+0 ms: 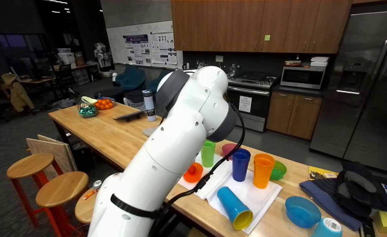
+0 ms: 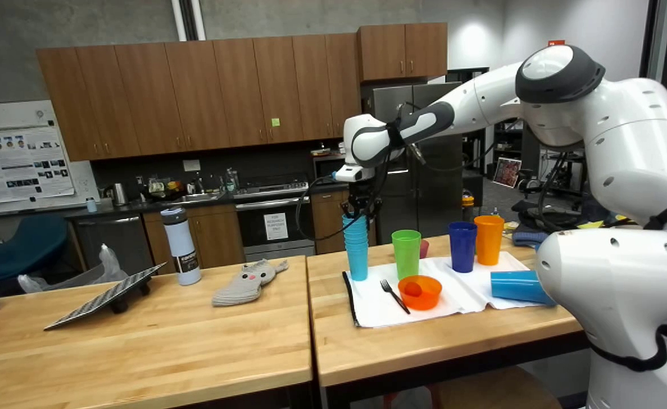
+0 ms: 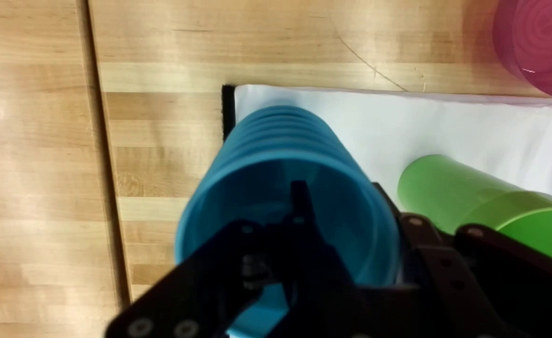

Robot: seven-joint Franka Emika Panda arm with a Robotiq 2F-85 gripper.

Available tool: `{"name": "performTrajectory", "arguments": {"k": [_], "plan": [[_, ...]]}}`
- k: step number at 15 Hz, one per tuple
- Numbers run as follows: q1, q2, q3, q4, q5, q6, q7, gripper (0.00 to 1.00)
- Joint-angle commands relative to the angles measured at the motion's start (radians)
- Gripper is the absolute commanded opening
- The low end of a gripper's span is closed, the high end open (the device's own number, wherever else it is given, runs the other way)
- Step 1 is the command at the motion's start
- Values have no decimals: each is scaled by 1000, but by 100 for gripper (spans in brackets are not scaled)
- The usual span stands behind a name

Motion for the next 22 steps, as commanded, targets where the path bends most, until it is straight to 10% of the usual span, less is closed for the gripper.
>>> {"name": "performTrajectory", "arguments": {"k": [1, 2, 10, 22], "plan": [[-18, -30, 35, 1, -36, -19, 17, 35], [-24, -19, 39, -6, -35, -23, 22, 60], [-172, 41, 192, -67, -23, -70, 40, 99], [-538, 119, 396, -188, -10, -4, 63, 100]]}}
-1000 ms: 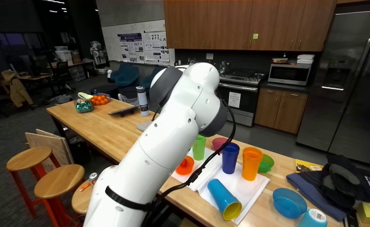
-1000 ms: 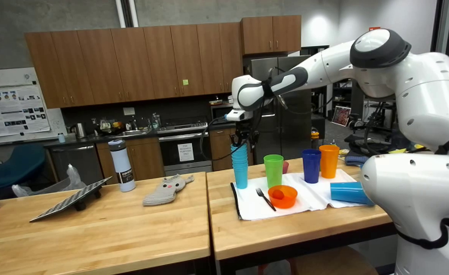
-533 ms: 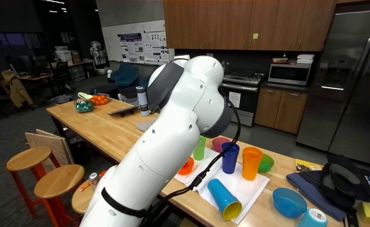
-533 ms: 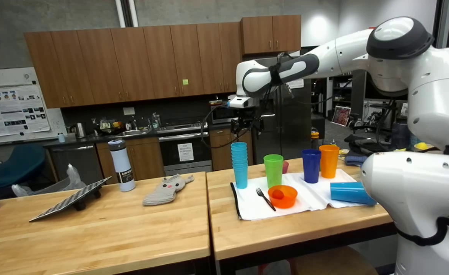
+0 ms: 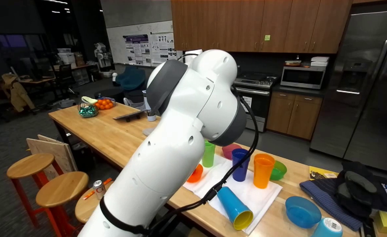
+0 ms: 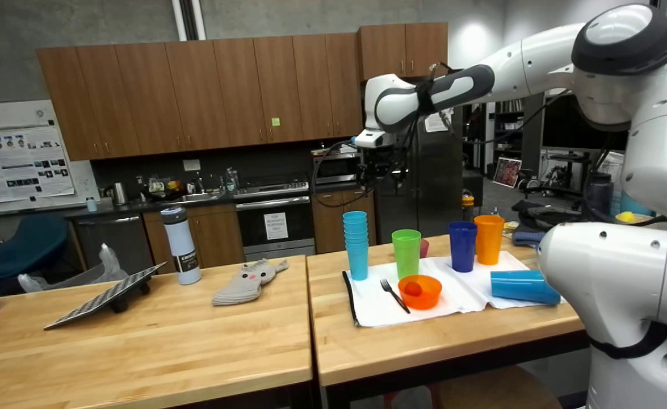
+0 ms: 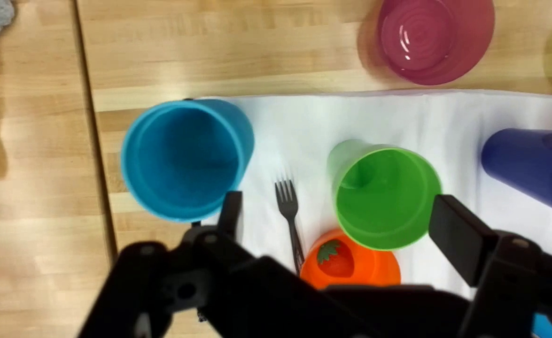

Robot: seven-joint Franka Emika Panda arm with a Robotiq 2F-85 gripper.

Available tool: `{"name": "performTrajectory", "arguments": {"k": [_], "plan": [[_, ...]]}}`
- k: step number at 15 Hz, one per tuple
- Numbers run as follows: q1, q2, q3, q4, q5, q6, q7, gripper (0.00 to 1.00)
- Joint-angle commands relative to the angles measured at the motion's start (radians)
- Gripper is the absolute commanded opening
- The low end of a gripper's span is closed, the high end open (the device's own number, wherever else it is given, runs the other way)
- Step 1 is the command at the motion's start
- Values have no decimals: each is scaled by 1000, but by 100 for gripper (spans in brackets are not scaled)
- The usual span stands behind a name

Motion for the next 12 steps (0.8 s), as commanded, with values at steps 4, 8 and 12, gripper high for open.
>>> {"name": "performTrajectory", "arguments": {"k": [4, 8, 12], "plan": [[-425, 35, 107, -187, -24, 112, 104, 100], [-716, 20, 154, -323, -24, 153, 177, 100], [-962, 74, 181, -454, 58, 270, 170, 100]]}}
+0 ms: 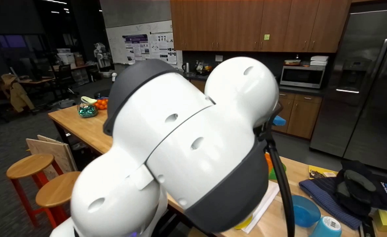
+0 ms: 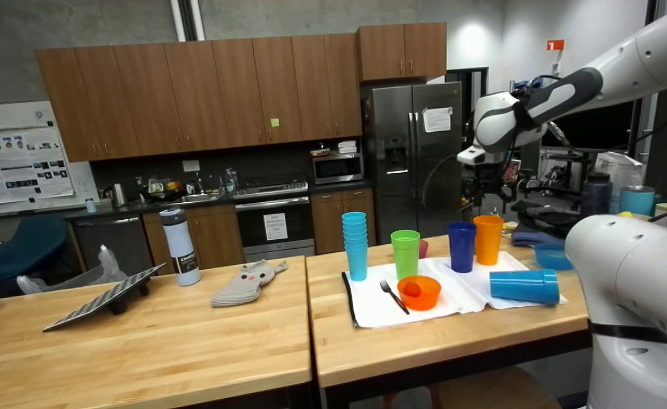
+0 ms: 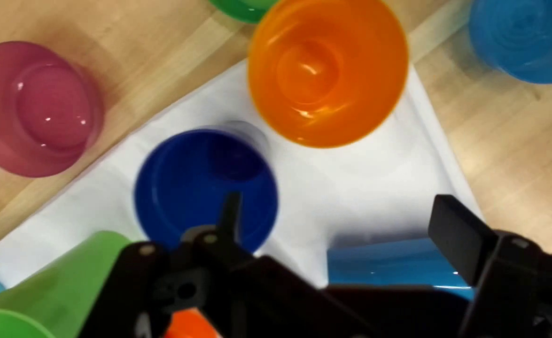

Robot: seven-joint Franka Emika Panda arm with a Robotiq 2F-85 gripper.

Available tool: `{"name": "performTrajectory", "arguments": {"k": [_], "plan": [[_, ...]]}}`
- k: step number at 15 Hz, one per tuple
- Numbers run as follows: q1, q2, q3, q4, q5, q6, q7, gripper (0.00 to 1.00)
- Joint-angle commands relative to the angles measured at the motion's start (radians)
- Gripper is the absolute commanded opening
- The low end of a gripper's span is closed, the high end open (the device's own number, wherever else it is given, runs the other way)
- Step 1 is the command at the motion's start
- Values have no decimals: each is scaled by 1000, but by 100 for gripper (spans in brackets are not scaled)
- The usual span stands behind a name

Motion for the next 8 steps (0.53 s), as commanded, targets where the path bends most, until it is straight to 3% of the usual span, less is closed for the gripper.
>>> {"name": "performTrajectory", "arguments": {"k": [1, 3, 8], "plan": [[-79, 64, 9, -41, 72, 64, -35, 100], [-157, 68, 30, -86, 86, 97, -38, 100], [-168, 85, 52, -97, 99, 103, -22, 100]]}}
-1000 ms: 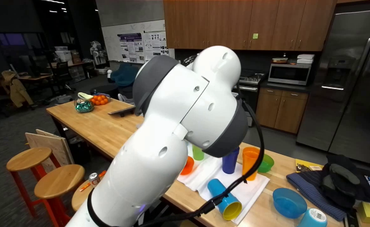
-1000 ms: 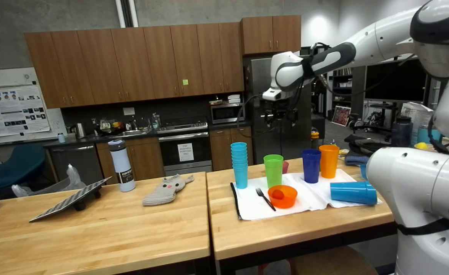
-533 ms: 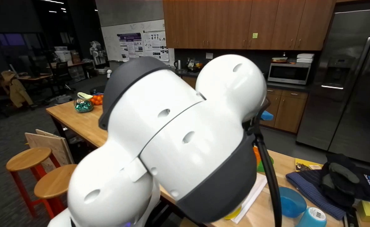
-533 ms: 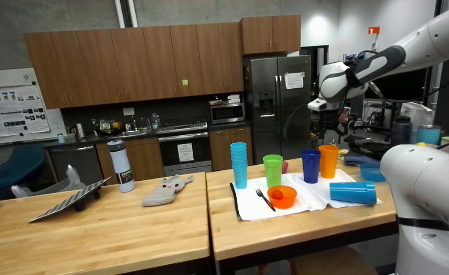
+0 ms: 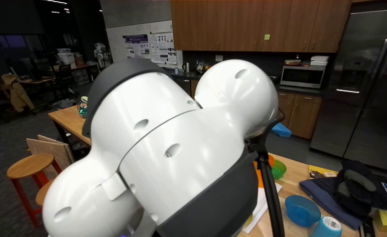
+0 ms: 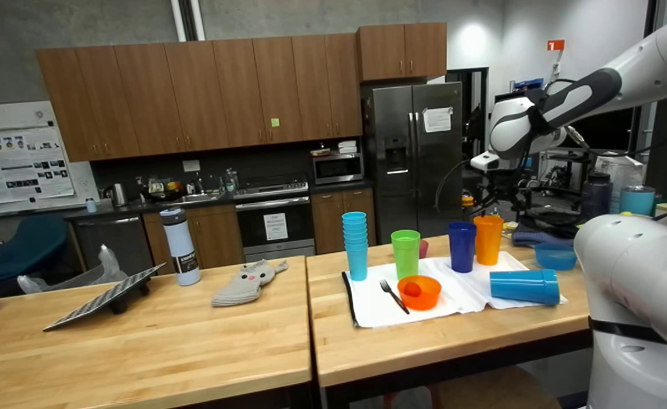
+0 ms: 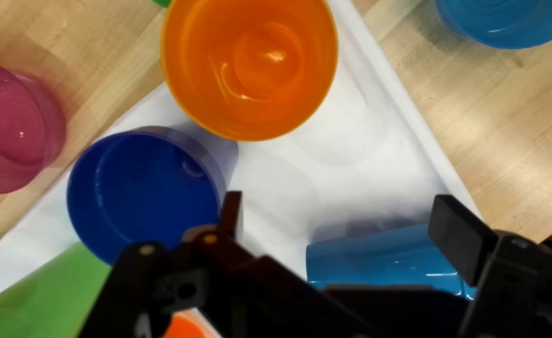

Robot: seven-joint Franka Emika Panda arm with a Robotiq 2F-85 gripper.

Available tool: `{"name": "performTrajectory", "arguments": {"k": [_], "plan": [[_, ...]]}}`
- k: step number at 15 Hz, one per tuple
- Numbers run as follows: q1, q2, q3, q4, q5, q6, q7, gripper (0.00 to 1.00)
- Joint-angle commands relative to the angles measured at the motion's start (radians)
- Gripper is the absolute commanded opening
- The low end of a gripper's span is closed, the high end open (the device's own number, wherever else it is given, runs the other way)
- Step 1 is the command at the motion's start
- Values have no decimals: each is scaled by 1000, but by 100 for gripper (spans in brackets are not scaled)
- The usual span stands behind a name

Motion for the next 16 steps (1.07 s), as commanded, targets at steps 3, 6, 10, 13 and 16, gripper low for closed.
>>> {"name": "performTrajectory", "arguments": {"k": [3, 6, 10, 13, 16], "plan": [[-32, 79, 13, -9, 74, 42, -46, 100], [-33, 80, 13, -9, 75, 42, -46, 100], [-162, 107, 116, -117, 172, 62, -40, 100], [-329, 155, 256, -223, 256, 75, -10, 100], [-532, 181, 429, -319, 338, 84, 2, 100]]}}
